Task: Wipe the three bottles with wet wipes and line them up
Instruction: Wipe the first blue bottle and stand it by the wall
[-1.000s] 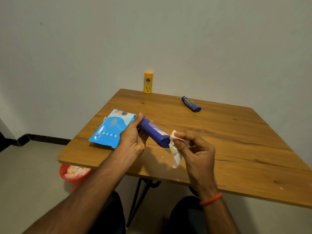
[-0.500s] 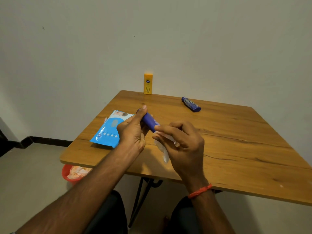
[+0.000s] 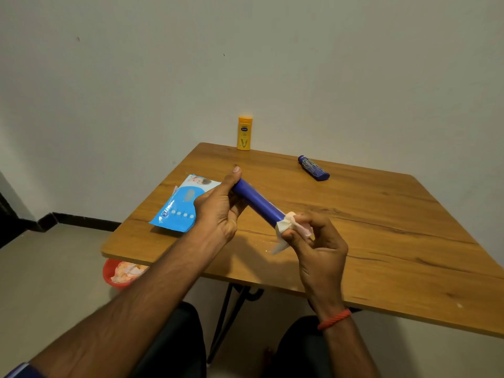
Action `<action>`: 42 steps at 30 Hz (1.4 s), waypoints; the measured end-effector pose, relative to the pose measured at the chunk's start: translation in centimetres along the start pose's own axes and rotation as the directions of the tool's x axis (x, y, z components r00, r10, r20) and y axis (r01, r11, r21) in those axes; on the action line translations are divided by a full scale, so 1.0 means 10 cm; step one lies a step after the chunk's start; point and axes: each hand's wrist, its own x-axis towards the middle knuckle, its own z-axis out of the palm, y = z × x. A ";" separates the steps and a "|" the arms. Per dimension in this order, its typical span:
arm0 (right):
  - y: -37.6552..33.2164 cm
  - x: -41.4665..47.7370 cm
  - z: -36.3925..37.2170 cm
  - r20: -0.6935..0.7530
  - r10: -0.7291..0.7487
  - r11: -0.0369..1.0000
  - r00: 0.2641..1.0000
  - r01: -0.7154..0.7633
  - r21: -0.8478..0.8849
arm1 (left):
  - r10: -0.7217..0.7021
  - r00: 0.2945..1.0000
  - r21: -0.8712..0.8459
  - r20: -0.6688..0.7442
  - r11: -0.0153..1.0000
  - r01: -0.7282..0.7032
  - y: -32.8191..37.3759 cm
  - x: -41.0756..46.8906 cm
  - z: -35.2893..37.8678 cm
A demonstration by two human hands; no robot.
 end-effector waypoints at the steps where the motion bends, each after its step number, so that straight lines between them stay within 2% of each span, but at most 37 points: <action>1: 0.01 0.00 0.01 -0.002 0.073 0.995 0.997 -0.073 0.074 | -0.009 1.000 -0.013 0.000 1.000 0.009 -0.01 0.00 0.00; 4: 0.06 -0.02 0.06 -0.001 0.274 0.931 0.962 -0.265 0.251 | -0.020 1.000 -0.052 -0.002 0.998 0.020 -0.01 0.00 -0.01; 6: 0.05 -0.04 0.12 -0.027 0.415 0.841 0.909 -0.372 0.393 | -0.008 1.000 -0.060 -0.005 0.998 0.008 0.00 -0.01 -0.02; 9: 0.00 -0.05 0.17 -0.028 0.627 0.643 0.779 -0.496 0.584 | 0.018 1.000 -0.060 -0.007 0.998 -0.018 0.03 -0.01 -0.03; 12: -0.06 -0.01 0.13 -0.032 0.776 0.465 0.631 -0.537 0.704 | 0.039 0.999 -0.061 -0.019 0.997 -0.040 0.05 -0.01 -0.07; 14: -0.06 0.03 0.09 -0.055 0.815 0.427 0.577 -0.533 0.731 | 0.045 0.999 -0.048 -0.019 0.998 -0.046 0.06 -0.02 -0.09; 16: -0.09 0.08 0.04 -0.127 0.782 0.531 0.610 -0.546 0.648 | 0.052 0.999 -0.021 -0.011 0.998 -0.052 0.06 -0.02 -0.10; 18: -0.15 0.14 0.01 -0.191 0.671 0.714 0.716 -0.556 0.425 | 0.065 0.998 0.012 -0.002 0.998 -0.065 0.05 -0.04 -0.11; 20: -0.24 0.20 -0.02 -0.184 0.516 0.855 0.836 -0.491 0.168 | 0.077 0.997 0.062 0.008 0.995 -0.078 0.04 -0.05 -0.11; 22: -0.30 0.24 -0.02 -0.114 0.396 0.917 0.911 -0.399 -0.008 | 0.094 0.995 0.143 0.021 0.985 -0.096 0.01 -0.07 -0.10; 25: -0.36 0.29 0.01 -0.035 0.322 0.938 0.946 -0.324 -0.128 | 0.121 0.992 0.237 0.042 0.963 -0.128 -0.03 -0.09 -0.08; 29: -0.36 0.32 0.04 0.010 0.155 0.889 0.988 -0.135 -0.437 | 0.090 0.993 0.318 0.073 0.942 -0.109 -0.03 -0.11 -0.08; 31: -0.34 0.32 0.06 0.036 0.095 0.866 0.995 -0.064 -0.496 | 0.044 0.996 0.322 0.082 0.944 -0.069 -0.03 -0.11 -0.10; 35: -0.33 0.27 0.12 0.013 -0.124 0.792 0.992 0.106 -0.601 | -0.033 0.996 0.327 0.084 0.945 0.004 -0.05 -0.13 -0.12; 37: -0.29 0.21 0.14 0.100 -0.146 0.754 0.984 0.176 -0.633 | -0.045 0.996 0.326 0.073 0.945 0.019 -0.05 -0.14 -0.12; 39: -0.24 0.13 0.12 0.252 -0.118 0.742 0.961 0.254 -0.621 | -0.041 0.998 0.310 0.056 0.951 0.021 -0.04 -0.13 -0.11; 42: -0.17 -0.01 0.02 0.445 -0.049 0.795 0.894 0.304 -0.524 | -0.003 1.000 0.304 0.031 0.953 -0.007 -0.03 -0.11 -0.11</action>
